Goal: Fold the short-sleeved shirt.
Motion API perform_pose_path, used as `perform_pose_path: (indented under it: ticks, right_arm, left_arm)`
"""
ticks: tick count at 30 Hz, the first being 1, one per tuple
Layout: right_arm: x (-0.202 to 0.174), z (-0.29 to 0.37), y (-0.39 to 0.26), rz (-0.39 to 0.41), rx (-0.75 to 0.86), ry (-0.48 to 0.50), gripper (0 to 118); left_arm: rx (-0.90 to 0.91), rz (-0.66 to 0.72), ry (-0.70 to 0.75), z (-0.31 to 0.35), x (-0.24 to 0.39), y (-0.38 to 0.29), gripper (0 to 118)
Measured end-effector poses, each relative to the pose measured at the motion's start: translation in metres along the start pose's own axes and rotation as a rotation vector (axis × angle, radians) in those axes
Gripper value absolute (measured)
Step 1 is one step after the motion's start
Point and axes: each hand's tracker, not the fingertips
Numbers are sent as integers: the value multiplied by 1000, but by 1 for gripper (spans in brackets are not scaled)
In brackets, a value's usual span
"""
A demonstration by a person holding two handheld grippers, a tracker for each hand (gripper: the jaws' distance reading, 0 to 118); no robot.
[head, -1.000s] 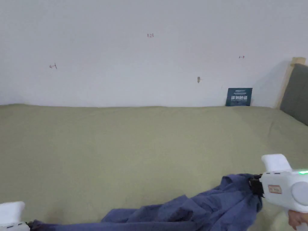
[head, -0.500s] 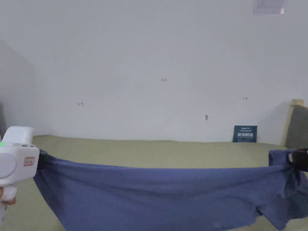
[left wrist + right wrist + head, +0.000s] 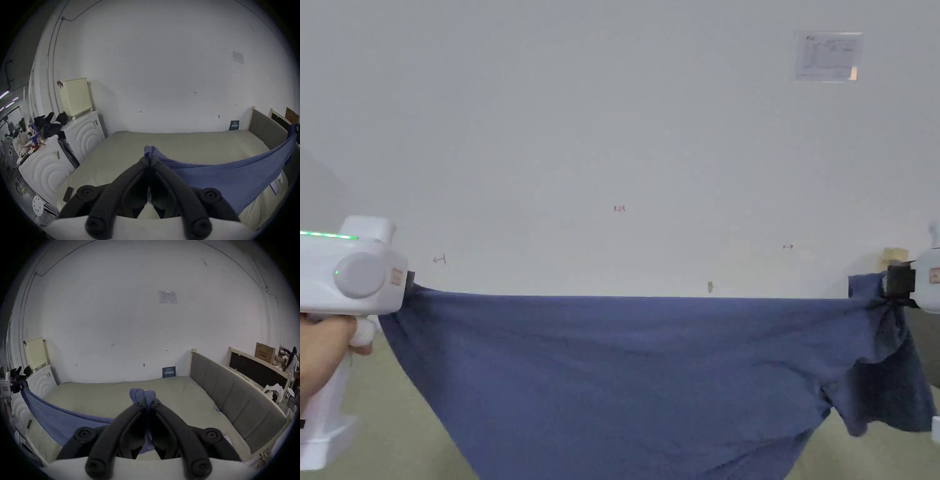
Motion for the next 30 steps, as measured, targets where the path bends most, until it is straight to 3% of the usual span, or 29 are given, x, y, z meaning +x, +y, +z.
perform_pose_path:
  ticks: [5,15,22,27,30]
  right_arm:
    - [-11,-57,19,29,1,-33,3]
    - [-17,-170,0,-17,-70,-70,3]
    - [-10,-206,-88,11,-215,-82,3]
    - [0,-191,-179,25,-323,-69,3]
    - [9,-163,-229,-17,-379,-74,3]
  left_arm:
    - [8,-3,30,-51,20,20,2]
    - [-6,-8,77,-143,54,14,2]
    - [-151,-24,39,-194,59,-66,2]
    - [-260,-45,-19,-192,60,-152,2]
    - [-347,-53,-48,-177,56,-202,2]
